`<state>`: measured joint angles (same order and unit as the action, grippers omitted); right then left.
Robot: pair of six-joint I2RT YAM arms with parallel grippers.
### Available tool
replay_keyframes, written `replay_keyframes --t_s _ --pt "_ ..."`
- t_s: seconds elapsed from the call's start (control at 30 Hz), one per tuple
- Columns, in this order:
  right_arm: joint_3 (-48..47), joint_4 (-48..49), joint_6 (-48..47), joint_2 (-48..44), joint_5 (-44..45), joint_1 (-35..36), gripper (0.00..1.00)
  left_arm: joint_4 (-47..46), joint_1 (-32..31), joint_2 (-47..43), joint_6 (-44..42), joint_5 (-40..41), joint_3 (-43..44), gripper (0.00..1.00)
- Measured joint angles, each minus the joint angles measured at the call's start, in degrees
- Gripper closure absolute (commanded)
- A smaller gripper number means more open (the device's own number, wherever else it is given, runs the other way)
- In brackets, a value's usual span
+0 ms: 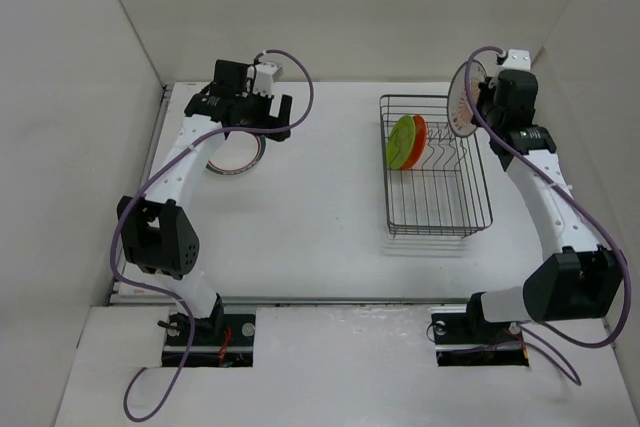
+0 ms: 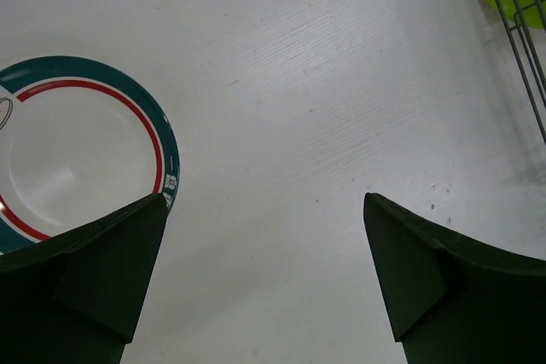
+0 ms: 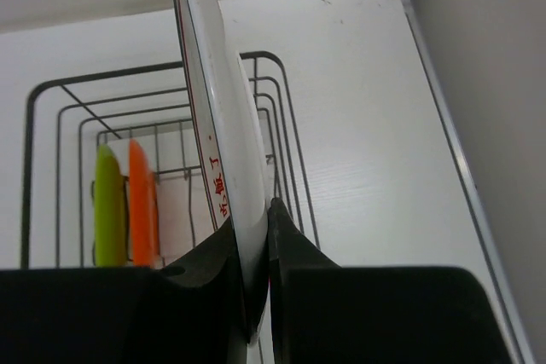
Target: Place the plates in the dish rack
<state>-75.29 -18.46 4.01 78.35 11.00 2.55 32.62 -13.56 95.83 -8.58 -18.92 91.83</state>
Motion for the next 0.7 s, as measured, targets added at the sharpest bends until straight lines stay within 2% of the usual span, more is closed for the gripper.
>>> replay_keyframes --t_s 0.13,0.3,0.7 --pt "0.0 -1.4 -0.3 2.0 2.4 -0.8 1.0 -0.3 -0.1 0.0 0.1 1.8 -0.1 0.01" --pt "0.1 -2.4 -0.3 5.4 1.3 -0.9 1.0 -0.8 -0.2 0.0 0.0 3.9 -1.0 0.01" --pt "0.2 -2.1 0.3 6.6 0.2 0.1 1.0 -1.8 1.4 0.0 -0.7 8.7 -4.5 0.01"
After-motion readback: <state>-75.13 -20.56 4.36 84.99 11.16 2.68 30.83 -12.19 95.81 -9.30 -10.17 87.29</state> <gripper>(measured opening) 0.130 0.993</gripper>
